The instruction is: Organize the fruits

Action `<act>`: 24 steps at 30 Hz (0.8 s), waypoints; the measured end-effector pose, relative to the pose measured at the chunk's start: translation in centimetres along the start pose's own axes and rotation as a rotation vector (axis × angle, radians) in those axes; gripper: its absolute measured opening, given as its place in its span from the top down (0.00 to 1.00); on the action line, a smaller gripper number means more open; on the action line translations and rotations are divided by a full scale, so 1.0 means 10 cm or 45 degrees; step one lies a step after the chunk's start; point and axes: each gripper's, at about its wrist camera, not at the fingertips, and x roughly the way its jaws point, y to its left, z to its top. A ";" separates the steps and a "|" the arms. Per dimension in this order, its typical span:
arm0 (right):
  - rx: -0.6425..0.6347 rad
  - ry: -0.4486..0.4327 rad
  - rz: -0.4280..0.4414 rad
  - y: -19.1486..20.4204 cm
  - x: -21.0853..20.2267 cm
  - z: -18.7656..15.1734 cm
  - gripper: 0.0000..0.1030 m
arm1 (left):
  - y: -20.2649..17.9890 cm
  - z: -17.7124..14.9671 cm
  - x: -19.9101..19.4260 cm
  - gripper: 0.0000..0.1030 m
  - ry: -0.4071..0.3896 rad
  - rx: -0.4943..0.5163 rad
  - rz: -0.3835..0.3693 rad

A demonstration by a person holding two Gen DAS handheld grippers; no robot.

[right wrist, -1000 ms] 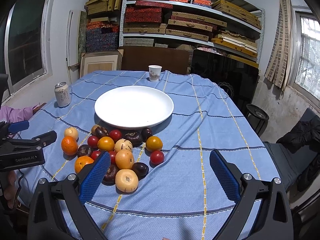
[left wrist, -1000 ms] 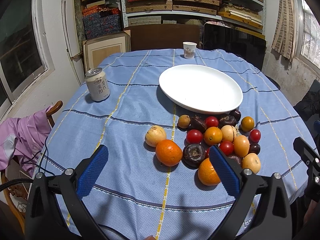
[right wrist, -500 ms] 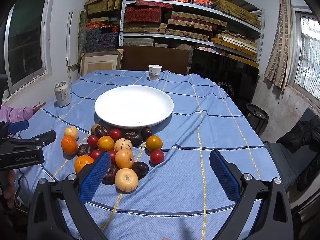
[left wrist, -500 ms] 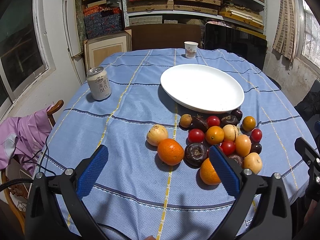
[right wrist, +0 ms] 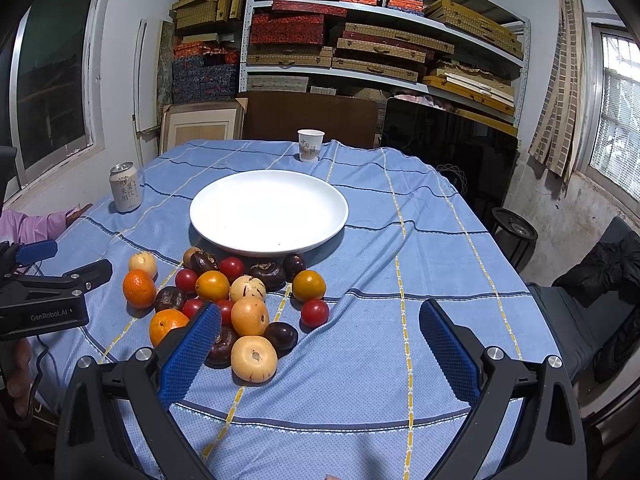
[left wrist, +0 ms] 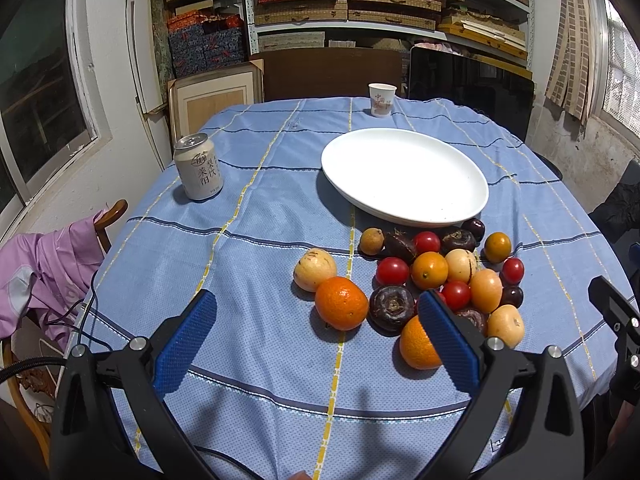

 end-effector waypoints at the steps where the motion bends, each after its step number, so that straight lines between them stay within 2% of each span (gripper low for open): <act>1: 0.000 0.001 0.000 0.00 0.00 0.00 0.03 | 0.00 0.00 0.00 0.04 0.001 0.000 0.001; 15: -0.002 0.012 -0.001 -0.01 0.02 -0.04 0.03 | 0.05 -0.05 0.06 0.04 0.016 -0.028 -0.014; 20: 0.007 0.054 -0.024 -0.06 0.12 -0.12 0.03 | 0.15 -0.19 0.28 0.04 0.113 -0.035 -0.056; 24: 0.008 0.089 -0.023 -0.07 0.21 -0.17 0.03 | 0.16 -0.30 0.45 0.04 0.156 -0.005 -0.041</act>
